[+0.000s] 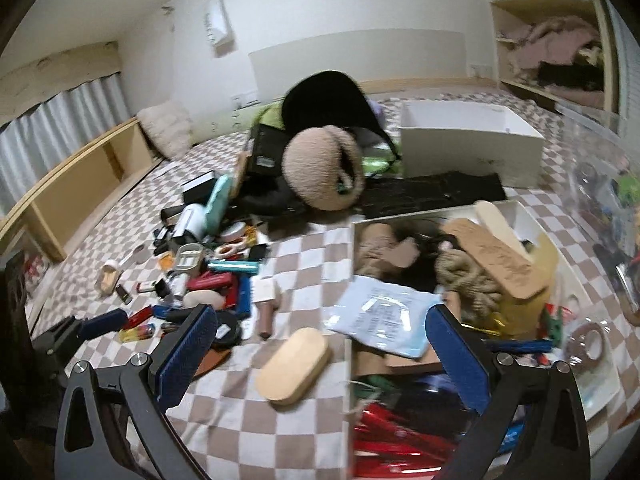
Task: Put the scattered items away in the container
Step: 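Lift both open tools out of the white box and move over the bed, then lower the left tool to the blue lighter while the right tool reaches the black round lid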
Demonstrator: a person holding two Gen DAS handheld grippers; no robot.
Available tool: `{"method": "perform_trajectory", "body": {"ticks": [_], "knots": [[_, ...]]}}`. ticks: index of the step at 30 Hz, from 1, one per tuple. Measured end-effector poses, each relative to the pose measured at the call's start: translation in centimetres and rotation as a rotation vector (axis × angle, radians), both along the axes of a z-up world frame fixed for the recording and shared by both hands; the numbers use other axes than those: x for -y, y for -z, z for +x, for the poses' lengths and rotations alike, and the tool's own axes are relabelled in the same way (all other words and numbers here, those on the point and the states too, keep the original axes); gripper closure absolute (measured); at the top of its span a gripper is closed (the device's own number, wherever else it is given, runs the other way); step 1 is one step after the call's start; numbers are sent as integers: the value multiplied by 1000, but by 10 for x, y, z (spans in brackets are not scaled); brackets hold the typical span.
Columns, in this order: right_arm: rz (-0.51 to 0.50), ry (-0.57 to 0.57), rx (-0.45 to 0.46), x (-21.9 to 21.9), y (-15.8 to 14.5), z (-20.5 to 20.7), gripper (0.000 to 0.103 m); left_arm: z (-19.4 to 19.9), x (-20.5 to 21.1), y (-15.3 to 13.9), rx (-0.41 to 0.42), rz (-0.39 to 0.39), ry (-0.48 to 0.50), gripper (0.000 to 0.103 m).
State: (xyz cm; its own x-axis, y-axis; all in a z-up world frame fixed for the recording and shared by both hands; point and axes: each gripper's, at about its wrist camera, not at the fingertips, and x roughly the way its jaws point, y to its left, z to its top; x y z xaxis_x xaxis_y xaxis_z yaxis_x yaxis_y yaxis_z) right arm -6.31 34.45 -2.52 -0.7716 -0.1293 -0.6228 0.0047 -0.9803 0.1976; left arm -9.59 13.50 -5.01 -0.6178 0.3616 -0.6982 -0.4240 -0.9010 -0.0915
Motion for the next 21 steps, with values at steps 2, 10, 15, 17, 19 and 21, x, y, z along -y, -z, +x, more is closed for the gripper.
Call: {"method": "perform_trajectory", "body": {"ticks": [2, 10, 15, 17, 19, 21], "knots": [[16, -26, -10, 14, 0, -1, 0, -1, 13, 0, 7, 4, -16, 0], [31, -95, 18, 54, 4, -14, 0, -11, 72, 8, 81, 42, -130, 0], [44, -122, 40, 79, 13, -22, 0, -20, 114, 13, 137, 90, -218, 0], [52, -130, 49, 90, 18, -25, 0, -23, 128, 14, 143, 104, -250, 0], [55, -140, 60, 100, 22, -28, 0, -26, 144, 13, 141, 110, -286, 0], [55, -152, 73, 109, 27, -32, 0, -29, 160, 12, 131, 108, -314, 0]]}}
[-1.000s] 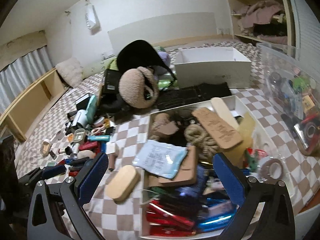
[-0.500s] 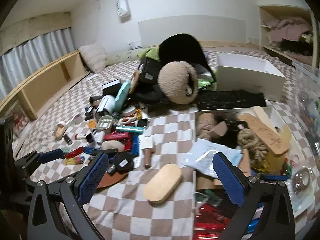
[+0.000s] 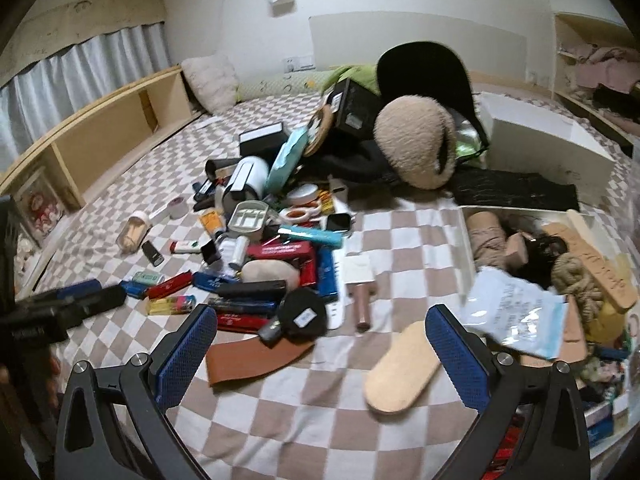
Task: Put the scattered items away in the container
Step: 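Lower the left tool to the blue lighter while the right tool reaches the black round lid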
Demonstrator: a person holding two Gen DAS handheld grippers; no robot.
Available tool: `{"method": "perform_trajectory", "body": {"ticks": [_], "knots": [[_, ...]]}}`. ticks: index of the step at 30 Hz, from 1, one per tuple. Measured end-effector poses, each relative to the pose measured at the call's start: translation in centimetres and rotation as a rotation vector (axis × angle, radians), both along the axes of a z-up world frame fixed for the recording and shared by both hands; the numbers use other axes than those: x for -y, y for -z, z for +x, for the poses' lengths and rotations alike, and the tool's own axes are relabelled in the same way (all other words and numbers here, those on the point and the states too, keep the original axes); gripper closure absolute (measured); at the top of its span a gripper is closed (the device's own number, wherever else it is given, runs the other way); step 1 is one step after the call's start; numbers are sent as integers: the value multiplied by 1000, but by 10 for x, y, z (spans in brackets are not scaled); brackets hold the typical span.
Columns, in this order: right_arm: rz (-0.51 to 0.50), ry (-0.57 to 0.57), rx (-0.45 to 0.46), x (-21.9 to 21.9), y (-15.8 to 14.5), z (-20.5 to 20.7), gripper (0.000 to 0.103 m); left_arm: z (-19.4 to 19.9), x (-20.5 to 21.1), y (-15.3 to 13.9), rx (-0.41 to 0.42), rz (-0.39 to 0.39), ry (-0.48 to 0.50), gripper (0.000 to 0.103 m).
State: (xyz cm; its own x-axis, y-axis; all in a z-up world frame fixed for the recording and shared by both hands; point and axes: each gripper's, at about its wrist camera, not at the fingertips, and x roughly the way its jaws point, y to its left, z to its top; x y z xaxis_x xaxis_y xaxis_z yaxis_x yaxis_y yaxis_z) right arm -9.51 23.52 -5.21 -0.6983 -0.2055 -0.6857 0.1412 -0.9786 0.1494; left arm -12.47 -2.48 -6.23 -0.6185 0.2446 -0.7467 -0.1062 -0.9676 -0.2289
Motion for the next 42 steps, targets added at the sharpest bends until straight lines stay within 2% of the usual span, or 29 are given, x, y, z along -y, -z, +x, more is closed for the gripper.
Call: {"method": "perform_trajectory", "body": {"ticks": [7, 11, 12, 14, 17, 18, 19, 23, 26, 28, 30, 32, 39, 42], "knots": [[21, -45, 81, 25, 27, -21, 0, -9, 45, 3, -25, -49, -75, 0], [17, -79, 114, 31, 45, -34, 0, -16, 66, 17, -2, -69, -145, 0], [15, -81, 115, 31, 49, -37, 2, -18, 70, 22, 9, -67, -169, 0], [14, -87, 127, 31, 57, -44, 18, -22, 78, 31, 31, -49, -212, 0], [6, -101, 150, 31, 67, -53, 19, -28, 86, 43, 61, -14, -261, 0], [2, -106, 157, 31, 70, -56, 22, -30, 86, 46, 66, -21, -270, 0], [-1, -111, 164, 31, 73, -59, 29, -32, 86, 48, 70, -29, -279, 0], [-13, -123, 197, 28, 85, -67, 29, -38, 88, 56, 81, -63, -310, 0], [-21, -130, 207, 25, 91, -72, 31, -40, 93, 61, 77, -125, -345, 0], [-23, -140, 209, 25, 92, -75, 40, -41, 95, 66, 84, -155, -356, 0], [-13, -159, 208, 27, 92, -77, 42, -42, 97, 71, 98, -172, -360, 0], [-19, -178, 207, 29, 91, -78, 51, -42, 97, 77, 115, -182, -354, 0], [-43, -176, 214, 25, 91, -73, 51, -49, 89, 91, 157, -259, -314, 2], [-64, -172, 220, 21, 91, -70, 51, -55, 84, 99, 178, -301, -287, 9]]}}
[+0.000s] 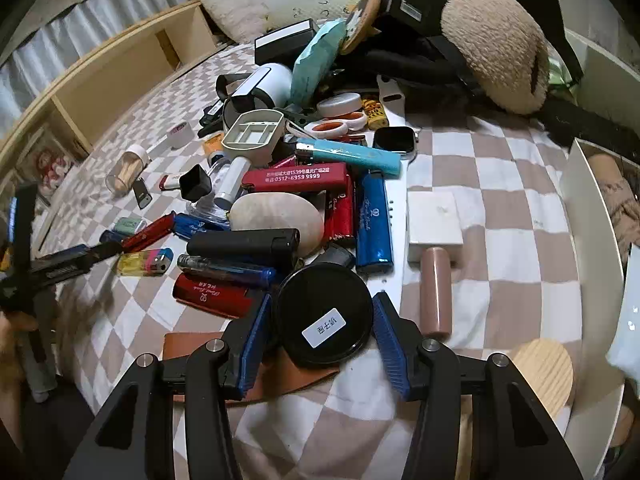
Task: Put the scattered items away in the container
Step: 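Lower the left tool to the blue lighter while the right tool reaches the black round lid, then close the left tool on the blue lighter while the right tool grips the black round lid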
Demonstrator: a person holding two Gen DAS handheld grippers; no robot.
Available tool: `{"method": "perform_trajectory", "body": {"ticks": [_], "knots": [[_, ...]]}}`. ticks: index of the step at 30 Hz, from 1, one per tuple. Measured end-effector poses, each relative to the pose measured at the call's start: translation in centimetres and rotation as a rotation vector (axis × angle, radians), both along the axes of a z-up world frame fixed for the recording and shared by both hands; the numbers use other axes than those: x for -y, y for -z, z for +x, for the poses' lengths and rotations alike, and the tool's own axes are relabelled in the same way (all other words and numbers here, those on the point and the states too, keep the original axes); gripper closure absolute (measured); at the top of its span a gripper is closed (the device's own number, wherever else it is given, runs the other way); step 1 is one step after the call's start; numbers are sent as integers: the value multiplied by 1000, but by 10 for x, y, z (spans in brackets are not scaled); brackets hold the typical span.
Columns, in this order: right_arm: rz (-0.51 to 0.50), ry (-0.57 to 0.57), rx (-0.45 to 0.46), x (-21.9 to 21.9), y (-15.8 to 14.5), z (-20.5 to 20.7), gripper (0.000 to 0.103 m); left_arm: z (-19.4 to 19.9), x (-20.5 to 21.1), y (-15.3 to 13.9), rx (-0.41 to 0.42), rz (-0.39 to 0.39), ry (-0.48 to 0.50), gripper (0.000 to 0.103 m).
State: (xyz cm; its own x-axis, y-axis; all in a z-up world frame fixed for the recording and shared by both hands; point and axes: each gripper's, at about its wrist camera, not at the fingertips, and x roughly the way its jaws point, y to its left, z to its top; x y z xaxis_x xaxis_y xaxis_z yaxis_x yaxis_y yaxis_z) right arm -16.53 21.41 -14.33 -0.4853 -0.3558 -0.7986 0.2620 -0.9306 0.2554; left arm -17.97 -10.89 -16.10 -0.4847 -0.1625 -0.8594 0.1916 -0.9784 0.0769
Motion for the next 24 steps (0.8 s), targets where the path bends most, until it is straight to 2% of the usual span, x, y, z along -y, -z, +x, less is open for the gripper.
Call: {"method": "perform_trajectory", "body": {"ticks": [8, 13, 17, 24], "knots": [[-31, 13, 13, -5, 0, 4, 51, -9, -2, 6, 5, -30, 51, 9], [-35, 10, 15, -6, 1, 4, 51, -11, -3, 7, 8, -35, 50, 9], [-33, 4, 15, -8, 1, 4, 51, -15, 0, 10, 14, -49, 27, 0], [-33, 4, 15, -8, 1, 4, 51, -14, -3, 9, 5, -46, 1, 0]]}}
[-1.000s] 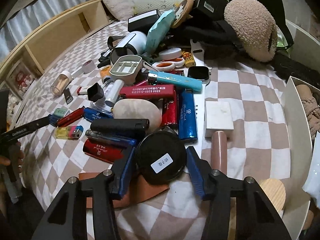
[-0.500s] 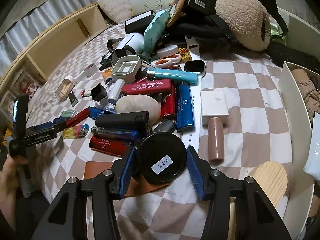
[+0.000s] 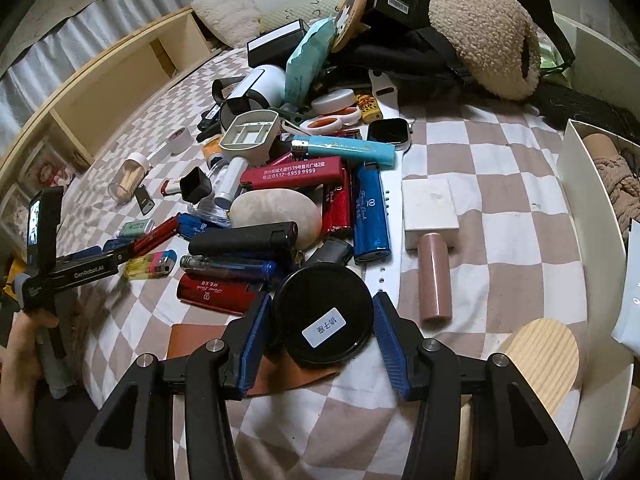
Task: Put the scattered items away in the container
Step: 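Close the left tool on the blue lighter while the right tool grips the black round lid, then carry the blue lighter and black round lid in both tools to the white box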
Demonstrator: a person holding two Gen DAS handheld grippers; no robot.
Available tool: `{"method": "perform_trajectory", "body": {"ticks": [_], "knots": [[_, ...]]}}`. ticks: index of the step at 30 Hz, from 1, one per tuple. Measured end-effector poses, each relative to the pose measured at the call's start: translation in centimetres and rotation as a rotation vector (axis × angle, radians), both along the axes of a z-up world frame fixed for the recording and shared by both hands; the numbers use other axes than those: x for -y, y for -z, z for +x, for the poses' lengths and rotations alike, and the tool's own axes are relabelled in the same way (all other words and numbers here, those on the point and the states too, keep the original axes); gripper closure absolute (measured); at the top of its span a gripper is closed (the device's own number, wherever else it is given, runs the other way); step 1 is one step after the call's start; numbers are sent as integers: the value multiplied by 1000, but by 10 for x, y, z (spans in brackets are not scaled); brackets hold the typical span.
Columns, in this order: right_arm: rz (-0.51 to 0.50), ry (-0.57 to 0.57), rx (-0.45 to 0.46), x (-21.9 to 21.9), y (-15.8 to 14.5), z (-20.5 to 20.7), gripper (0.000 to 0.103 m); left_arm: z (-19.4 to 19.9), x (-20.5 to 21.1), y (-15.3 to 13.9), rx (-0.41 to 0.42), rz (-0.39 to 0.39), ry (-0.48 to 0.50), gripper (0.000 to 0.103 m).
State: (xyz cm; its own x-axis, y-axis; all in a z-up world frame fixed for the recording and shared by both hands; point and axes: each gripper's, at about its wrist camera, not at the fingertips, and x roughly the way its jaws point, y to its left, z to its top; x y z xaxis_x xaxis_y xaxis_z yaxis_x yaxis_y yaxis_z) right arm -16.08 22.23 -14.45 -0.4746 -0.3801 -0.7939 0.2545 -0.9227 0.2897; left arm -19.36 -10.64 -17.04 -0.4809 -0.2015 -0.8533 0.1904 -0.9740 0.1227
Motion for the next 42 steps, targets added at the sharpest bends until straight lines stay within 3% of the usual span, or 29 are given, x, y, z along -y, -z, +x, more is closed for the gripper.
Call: {"method": "perform_trajectory", "body": {"ticks": [10, 15, 28, 42], "knots": [[1, -22, 2, -1, 1, -2, 51, 0, -5, 1, -11, 25, 27, 3], [4, -19, -1, 0, 0, -1, 51, 0, -10, -1, -31, 33, 40, 21], [-2, -5, -22, 0, -5, 8, 51, 9, -13, -8, -66, 60, 21, 21], [-69, 34, -48, -7, -22, 23, 51, 27, -30, -36, -178, 110, 70, 21]]}}
